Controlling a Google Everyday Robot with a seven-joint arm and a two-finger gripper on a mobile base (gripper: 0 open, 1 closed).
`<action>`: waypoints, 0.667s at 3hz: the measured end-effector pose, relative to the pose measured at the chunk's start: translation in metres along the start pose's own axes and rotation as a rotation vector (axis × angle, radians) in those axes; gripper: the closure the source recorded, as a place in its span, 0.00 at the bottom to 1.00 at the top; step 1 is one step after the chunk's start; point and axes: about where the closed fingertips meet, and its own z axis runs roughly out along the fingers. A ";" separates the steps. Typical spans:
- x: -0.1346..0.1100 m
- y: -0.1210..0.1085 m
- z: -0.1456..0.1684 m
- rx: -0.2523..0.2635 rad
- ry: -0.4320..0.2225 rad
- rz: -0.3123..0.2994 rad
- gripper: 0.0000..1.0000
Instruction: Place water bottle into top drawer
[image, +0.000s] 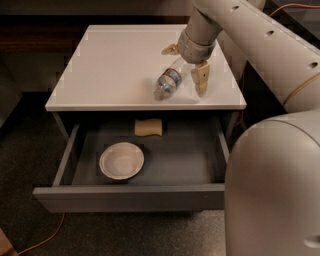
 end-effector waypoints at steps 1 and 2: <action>0.000 -0.009 0.010 -0.037 0.001 -0.035 0.00; 0.001 -0.013 0.018 -0.074 -0.005 -0.031 0.13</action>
Offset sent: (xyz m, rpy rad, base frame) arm 0.0261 0.0069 -0.0054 -0.0736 0.1128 0.0135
